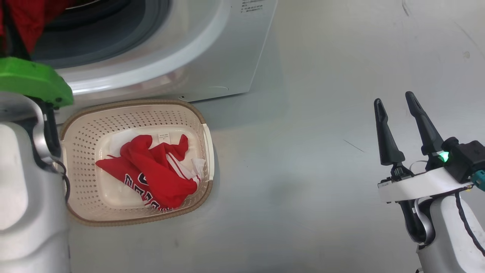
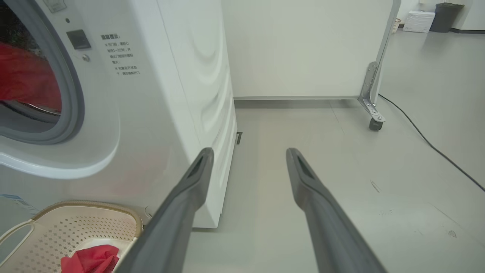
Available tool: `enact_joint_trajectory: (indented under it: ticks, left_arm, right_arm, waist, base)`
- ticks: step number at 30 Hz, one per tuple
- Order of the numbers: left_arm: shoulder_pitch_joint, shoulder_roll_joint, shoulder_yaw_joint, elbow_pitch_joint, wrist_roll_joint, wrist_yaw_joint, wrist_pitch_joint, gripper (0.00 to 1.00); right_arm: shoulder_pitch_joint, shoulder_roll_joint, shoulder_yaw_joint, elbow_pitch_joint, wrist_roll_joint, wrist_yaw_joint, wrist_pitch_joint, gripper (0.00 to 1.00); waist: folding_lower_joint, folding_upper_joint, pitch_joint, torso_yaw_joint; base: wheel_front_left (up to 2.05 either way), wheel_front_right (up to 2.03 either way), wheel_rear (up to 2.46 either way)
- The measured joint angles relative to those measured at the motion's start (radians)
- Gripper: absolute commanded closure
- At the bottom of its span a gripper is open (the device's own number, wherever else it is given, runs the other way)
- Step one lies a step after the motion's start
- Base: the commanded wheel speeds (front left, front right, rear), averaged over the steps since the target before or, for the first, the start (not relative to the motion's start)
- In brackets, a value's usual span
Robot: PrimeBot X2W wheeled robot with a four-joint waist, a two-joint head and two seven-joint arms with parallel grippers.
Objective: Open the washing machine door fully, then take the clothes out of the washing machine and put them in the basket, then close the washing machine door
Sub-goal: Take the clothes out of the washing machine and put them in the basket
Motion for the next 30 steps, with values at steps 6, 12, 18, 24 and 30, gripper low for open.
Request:
enact_joint_trajectory:
  ticks: [6,12,18,24,30]
  left_arm:
    - [0.102,-0.025,-0.005,-0.052,-0.019,0.0,-0.105,1.0]
    - [0.178,-0.025,-0.03,-0.118,-0.022,-0.002,-0.184,1.0]
    - [0.255,-0.026,-0.062,-0.189,-0.021,-0.011,-0.23,1.0]
    - [0.35,-0.026,-0.093,-0.247,-0.02,-0.011,-0.239,1.0]
    - [0.454,-0.029,-0.141,-0.26,-0.036,-0.012,-0.222,1.0]
  right_arm:
    - [0.04,-0.003,0.003,0.011,-0.015,0.0,0.0,0.0]
    - [0.085,-0.003,0.007,0.02,-0.027,0.0,0.0,0.0]
    - [0.122,0.002,0.013,0.026,-0.035,0.0,0.0,0.0]
    - [0.153,0.009,0.024,0.031,-0.045,0.0,0.0,0.0]
    - [0.166,0.014,0.033,0.028,-0.052,0.0,0.0,0.0]
  waist:
    - [0.0,0.0,-0.061,0.025]
    - [0.0,0.0,-0.127,0.052]
    - [0.0,0.0,-0.188,0.079]
    - [0.0,0.0,-0.239,0.099]
    - [0.0,0.0001,-0.265,0.109]
  base:
    - [0.0,0.0,0.0]
    - [0.0,0.0,0.0]
    - [0.0,0.0,0.0]
    - [0.0,0.0,0.0]
    - [0.0,0.0,0.0]
